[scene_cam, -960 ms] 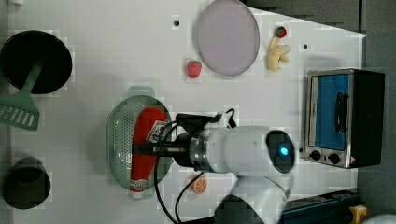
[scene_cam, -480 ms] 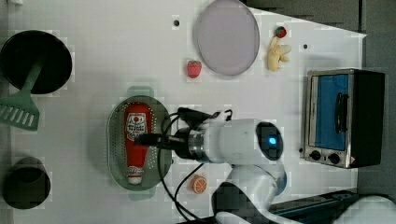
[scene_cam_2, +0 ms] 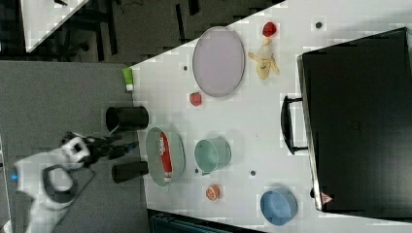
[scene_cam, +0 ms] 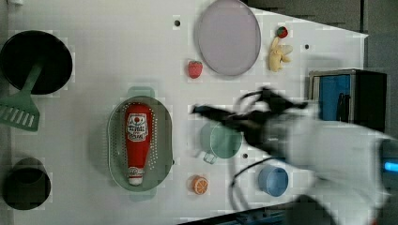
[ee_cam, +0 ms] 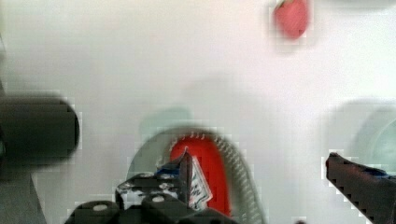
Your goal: Pick Ketchup from the table and place it in strainer.
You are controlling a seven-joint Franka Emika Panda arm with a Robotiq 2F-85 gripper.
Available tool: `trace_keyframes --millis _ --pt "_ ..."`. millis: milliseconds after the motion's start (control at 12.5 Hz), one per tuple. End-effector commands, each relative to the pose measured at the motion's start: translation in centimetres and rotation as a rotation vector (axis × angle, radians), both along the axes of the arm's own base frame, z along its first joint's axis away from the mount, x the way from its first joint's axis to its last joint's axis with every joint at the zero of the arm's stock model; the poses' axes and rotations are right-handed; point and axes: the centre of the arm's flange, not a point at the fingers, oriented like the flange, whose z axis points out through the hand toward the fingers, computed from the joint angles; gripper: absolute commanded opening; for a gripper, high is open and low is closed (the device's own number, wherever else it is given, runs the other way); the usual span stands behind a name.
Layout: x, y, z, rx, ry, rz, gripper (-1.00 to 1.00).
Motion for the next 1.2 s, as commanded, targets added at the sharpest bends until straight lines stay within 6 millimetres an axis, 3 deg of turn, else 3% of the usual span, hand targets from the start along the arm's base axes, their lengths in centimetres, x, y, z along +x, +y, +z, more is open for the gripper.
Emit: trace_keyframes --millis 80,320,560,720,880,1200 --pt "2.9 -9.9 6.8 0.002 0.059 -0.307 1.0" --pt "2.0 -17.6 13.5 0.007 0.136 -0.451 1.0" --pt "1.0 -24.2 17.8 0.019 0.176 -0.537 1.0" --pt "1.1 -27.4 18.7 0.017 0.164 -0.537 1.0" --pt "1.4 -29.4 18.0 -0.04 0.163 -0.535 1.0" --pt "1.8 -29.8 17.6 -0.06 0.15 -0.528 1.0"
